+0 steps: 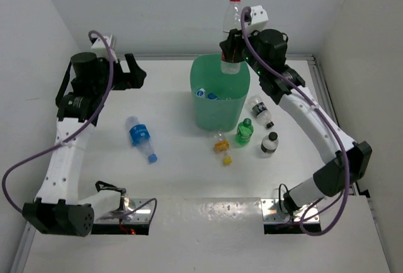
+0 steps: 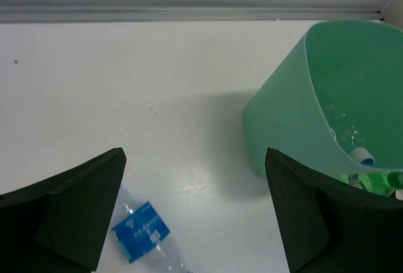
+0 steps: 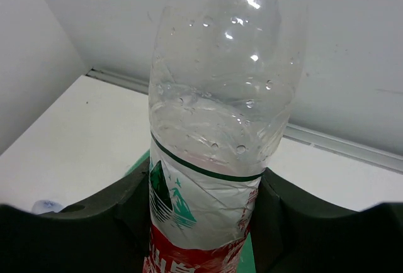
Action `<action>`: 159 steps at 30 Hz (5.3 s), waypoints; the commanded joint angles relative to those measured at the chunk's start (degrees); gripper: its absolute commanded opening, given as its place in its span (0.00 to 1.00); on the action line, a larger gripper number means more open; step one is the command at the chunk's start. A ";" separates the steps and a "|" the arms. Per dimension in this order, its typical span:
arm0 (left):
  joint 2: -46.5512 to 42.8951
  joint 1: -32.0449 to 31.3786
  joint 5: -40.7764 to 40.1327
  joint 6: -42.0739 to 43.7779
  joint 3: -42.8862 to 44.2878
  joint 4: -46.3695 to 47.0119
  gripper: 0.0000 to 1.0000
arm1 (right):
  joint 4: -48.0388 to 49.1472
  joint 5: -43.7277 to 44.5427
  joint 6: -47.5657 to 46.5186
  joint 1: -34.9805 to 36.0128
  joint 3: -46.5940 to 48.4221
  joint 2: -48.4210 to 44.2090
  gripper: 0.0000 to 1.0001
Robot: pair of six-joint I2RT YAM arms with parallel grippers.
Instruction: Put the plastic bottles in the bin
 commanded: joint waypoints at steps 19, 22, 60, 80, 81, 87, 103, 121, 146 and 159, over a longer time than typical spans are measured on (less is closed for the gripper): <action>13.77 9.99 -2.39 -1.18 -9.70 -24.81 0.99 | 21.50 -6.95 -4.89 0.68 -22.31 -1.49 0.99; 17.11 10.51 -1.86 -1.71 -9.07 -23.41 0.99 | 19.12 -8.27 -3.49 0.77 -19.85 -1.58 0.99; 23.90 11.13 -1.24 -3.91 -14.87 -15.49 0.99 | -34.49 -19.42 -2.52 -3.01 26.20 26.36 0.89; 23.28 12.19 3.50 -3.39 -15.39 -13.21 0.99 | -14.87 -27.35 1.69 -3.10 13.41 14.72 0.00; 22.76 12.71 4.11 -3.39 -15.40 -12.69 0.99 | -12.47 -27.17 2.05 -2.58 10.16 13.55 0.00; 21.61 13.24 5.26 -2.25 -17.24 -12.15 0.99 | 14.15 -16.02 5.04 -1.34 -7.79 3.88 0.00; 22.14 14.91 6.32 -2.24 -16.98 -12.15 0.99 | 65.76 2.10 0.74 1.65 -25.21 10.01 0.03; 26.52 15.44 2.10 -3.30 -22.43 -10.66 0.99 | 49.63 -5.79 1.00 -0.37 -26.36 -3.67 1.00; 13.26 5.44 27.94 0.73 17.80 21.92 0.00 | -26.68 -25.15 -2.51 -18.73 -13.78 -20.13 0.90; 31.09 -19.79 17.14 18.29 36.54 15.82 0.01 | -37.93 -25.76 -13.66 -23.23 -16.33 -19.25 0.85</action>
